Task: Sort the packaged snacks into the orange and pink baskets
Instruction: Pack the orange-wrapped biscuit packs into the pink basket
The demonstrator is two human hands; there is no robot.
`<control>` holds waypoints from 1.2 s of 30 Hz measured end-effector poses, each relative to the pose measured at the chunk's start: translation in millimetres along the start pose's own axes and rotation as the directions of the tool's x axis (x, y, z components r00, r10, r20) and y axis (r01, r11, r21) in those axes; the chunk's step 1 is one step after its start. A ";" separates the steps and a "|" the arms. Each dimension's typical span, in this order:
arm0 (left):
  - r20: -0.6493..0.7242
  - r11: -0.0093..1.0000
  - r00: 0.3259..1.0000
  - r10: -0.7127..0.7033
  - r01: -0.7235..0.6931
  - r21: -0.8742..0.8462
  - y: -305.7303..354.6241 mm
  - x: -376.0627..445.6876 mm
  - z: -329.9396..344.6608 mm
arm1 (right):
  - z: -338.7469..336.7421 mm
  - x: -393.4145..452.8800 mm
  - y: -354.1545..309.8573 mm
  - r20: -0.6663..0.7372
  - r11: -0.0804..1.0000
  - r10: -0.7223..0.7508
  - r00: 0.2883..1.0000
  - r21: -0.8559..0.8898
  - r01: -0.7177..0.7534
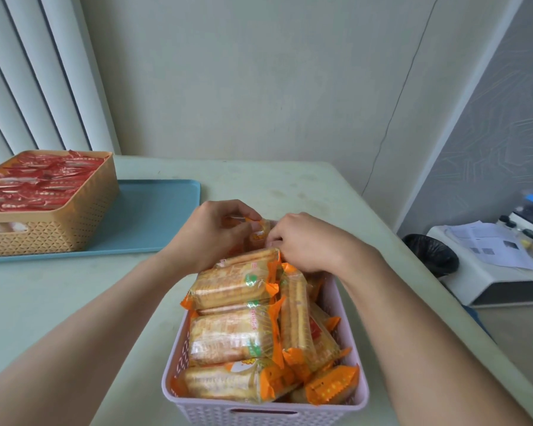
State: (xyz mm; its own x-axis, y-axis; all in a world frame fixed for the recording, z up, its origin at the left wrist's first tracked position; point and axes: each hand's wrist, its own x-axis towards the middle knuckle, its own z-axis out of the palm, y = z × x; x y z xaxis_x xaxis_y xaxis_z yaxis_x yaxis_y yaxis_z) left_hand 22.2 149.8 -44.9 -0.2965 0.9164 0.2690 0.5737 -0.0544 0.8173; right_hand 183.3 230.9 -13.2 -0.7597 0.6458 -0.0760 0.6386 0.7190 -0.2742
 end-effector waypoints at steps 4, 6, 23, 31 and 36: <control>0.007 1.000 1.000 -0.004 0.003 0.028 -1.9 1.0 -3.1 | -1.2 -2.7 0.5 0.031 0.998 -0.040 0.999 -0.045 0.042; 0.013 0.999 1.000 -0.001 0.001 0.036 -1.8 2.2 -3.8 | 0.0 -2.8 2.6 0.005 0.998 -0.025 1.000 -0.052 0.026; -0.016 0.988 0.999 -0.047 0.048 0.144 0.3 0.0 -3.4 | 1.7 3.5 -5.2 0.359 0.982 0.022 0.933 -0.182 0.047; 0.099 0.992 0.989 -0.108 0.114 -0.058 2.6 -0.9 -14.6 | -32.2 -16.6 3.0 -0.118 0.997 -0.003 0.993 -0.081 -0.006; 0.068 0.989 0.991 -0.112 0.117 -0.088 2.9 1.0 -17.9 | -49.3 -56.5 -22.7 0.155 0.971 -0.171 0.973 0.196 0.139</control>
State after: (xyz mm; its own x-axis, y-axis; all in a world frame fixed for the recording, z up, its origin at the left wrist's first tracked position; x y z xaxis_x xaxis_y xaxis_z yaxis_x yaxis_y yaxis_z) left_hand 9.9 143.4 -33.2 -0.3060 0.9415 0.1408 0.4654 0.0189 0.8849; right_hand 217.8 190.8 44.6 -0.8673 0.4656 -0.1761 0.4902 0.7377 -0.4642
